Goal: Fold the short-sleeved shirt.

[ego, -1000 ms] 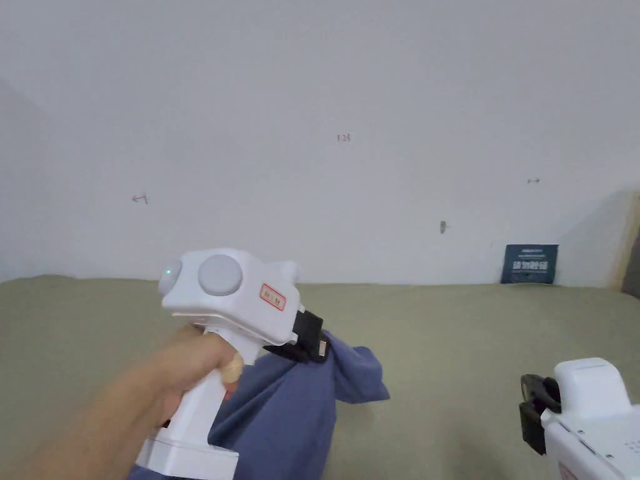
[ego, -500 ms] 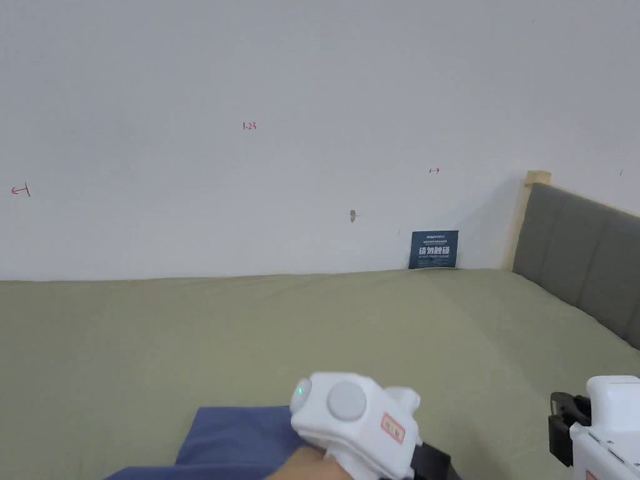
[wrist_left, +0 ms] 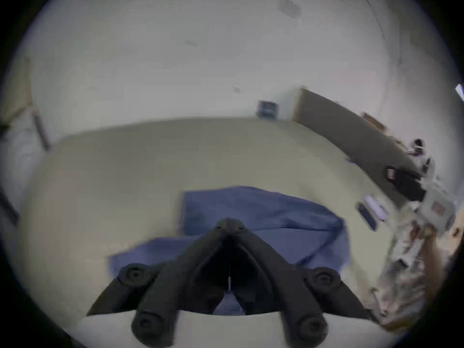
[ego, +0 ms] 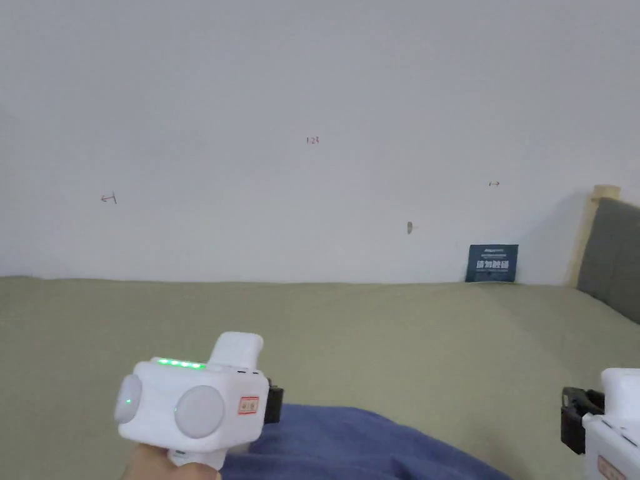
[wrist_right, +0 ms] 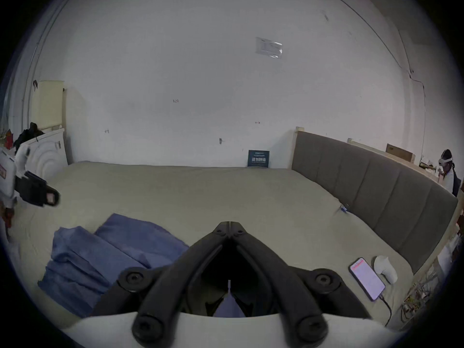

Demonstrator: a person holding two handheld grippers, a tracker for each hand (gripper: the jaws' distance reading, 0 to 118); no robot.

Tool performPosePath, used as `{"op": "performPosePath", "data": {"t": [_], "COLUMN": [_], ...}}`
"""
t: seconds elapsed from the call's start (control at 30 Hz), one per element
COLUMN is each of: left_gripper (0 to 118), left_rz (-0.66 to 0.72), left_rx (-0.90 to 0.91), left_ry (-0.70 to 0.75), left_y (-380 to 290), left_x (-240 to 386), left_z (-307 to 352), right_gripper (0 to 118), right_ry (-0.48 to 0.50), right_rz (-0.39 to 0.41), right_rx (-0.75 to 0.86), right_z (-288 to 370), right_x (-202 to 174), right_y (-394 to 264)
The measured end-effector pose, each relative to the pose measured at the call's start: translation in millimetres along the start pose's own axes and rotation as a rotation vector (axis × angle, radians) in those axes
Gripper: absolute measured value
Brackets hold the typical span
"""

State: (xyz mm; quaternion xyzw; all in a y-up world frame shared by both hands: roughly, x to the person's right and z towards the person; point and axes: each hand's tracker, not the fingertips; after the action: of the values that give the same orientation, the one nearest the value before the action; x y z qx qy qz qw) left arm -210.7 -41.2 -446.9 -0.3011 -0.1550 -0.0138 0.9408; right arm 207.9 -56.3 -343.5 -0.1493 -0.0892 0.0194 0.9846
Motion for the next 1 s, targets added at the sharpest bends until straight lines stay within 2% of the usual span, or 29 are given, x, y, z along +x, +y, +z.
{"op": "performPosePath", "data": {"t": [0.13, 0.27, 0.43, 0.6, 0.67, 0.77, 0.87, 0.9, 0.93, 0.97, 1.0], "left_gripper": [0, 0, 0, 0, 0, 0, 0, 14, 50, 95, 116], "left_rz": [0.074, 0.143, 0.199, 0.200, 0.257, 0.409, 0.472, 0.474, 0.481, 0.473, 0.467], "left_rx": [0.110, 0.230, 0.183, -0.028, -0.172, -0.492, -0.585, -0.617, -0.637, -0.637, -0.646], "left_ry": [0.173, 0.282, 0.269, 0.186, 0.139, 0.091, 0.098, 0.123, 0.147, 0.139, 0.121], "left_y": [-35, -68, -77, -47, -32, -21, -30, -32, -34, -36, -43], "left_x": [-59, -90, -108, -124, -137, -162, -181, -185, -189, -192, -191], "left_z": [49, 78, 69, 18, -18, -75, -114, -122, -131, -139, -137], "right_gripper": [0, 0, 0, 0, 0, 0, 0, 0, 0, 0, 0], "right_ry": [0.033, 0.055, 0.078, 0.093, 0.098, 0.099, 0.105, 0.110, 0.107, 0.105, 0.107], "right_rz": [-0.005, 0.014, 0.044, 0.081, 0.087, 0.117, 0.136, 0.140, 0.146, 0.156, 0.164], "right_rx": [-0.005, -0.022, -0.034, -0.022, -0.021, -0.028, -0.042, -0.048, -0.052, -0.058, -0.067], "right_z": [-4, -8, -15, -21, -25, -30, -35, -37, -39, -41, -43], "right_x": [-18, -33, -45, -48, -47, -46, -41, -40, -39, -38, -37], "right_y": [-2, -9, -9, -5, -4, -7, -14, -15, -17, -20, -21]}}
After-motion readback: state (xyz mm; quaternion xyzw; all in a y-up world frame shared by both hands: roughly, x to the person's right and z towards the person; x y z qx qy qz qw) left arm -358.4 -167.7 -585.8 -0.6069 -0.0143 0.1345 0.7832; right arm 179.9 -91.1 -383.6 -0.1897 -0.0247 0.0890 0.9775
